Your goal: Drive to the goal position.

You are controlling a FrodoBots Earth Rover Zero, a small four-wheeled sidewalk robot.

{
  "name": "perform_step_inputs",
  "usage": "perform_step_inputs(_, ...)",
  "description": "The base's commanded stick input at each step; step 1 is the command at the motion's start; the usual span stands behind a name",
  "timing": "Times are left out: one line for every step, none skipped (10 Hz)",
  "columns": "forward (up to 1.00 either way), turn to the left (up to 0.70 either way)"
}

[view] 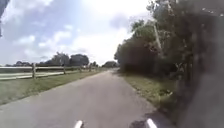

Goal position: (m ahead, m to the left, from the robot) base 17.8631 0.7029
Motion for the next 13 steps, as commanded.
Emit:
perform_step_inputs(0.85,0.0)
perform_step_inputs(0.85,0.0)
perform_step_inputs(0.85,0.0)
perform_step_inputs(0.85,0.01)
perform_step_inputs(0.85,0.04)
perform_step_inputs(0.85,0.3)
perform_step_inputs(0.85,0.04)
perform_step_inputs(0.85,0.0)
perform_step_inputs(0.85,0.0)
perform_step_inputs(0.85,0.0)
perform_step_inputs(0.85,0.0)
perform_step_inputs(0.85,0.0)
perform_step_inputs(0.85,0.0)
